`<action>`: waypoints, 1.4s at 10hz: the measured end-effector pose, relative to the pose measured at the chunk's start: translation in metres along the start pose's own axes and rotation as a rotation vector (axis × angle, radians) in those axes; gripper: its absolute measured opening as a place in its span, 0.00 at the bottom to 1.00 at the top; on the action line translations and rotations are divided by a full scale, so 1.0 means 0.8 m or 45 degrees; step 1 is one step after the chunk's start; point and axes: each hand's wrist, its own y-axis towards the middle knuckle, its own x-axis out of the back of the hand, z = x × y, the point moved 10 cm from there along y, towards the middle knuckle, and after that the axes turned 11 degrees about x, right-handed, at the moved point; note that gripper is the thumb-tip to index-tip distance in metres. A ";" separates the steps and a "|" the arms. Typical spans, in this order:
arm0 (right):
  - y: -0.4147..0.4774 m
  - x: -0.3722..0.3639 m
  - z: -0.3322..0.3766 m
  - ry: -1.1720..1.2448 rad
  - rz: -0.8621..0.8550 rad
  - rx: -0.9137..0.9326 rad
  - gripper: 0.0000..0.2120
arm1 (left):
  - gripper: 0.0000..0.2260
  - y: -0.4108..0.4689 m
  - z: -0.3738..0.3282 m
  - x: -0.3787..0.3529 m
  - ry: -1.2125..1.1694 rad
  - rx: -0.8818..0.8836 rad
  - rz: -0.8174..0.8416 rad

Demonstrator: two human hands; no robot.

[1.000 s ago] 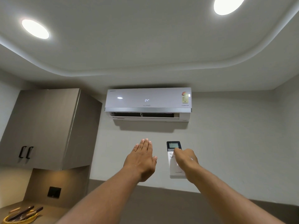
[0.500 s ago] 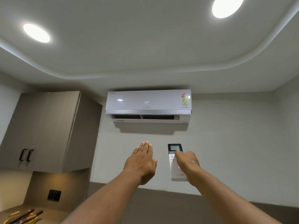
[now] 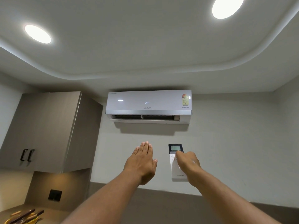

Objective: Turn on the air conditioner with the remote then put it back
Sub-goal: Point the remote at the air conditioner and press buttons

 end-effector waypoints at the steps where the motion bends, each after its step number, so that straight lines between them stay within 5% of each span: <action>1: 0.000 0.000 0.000 -0.001 0.000 -0.003 0.07 | 0.29 0.000 -0.001 -0.001 0.003 0.001 0.002; 14: -0.003 -0.001 -0.009 0.000 0.008 -0.004 0.08 | 0.29 -0.004 0.002 -0.005 0.002 0.005 -0.006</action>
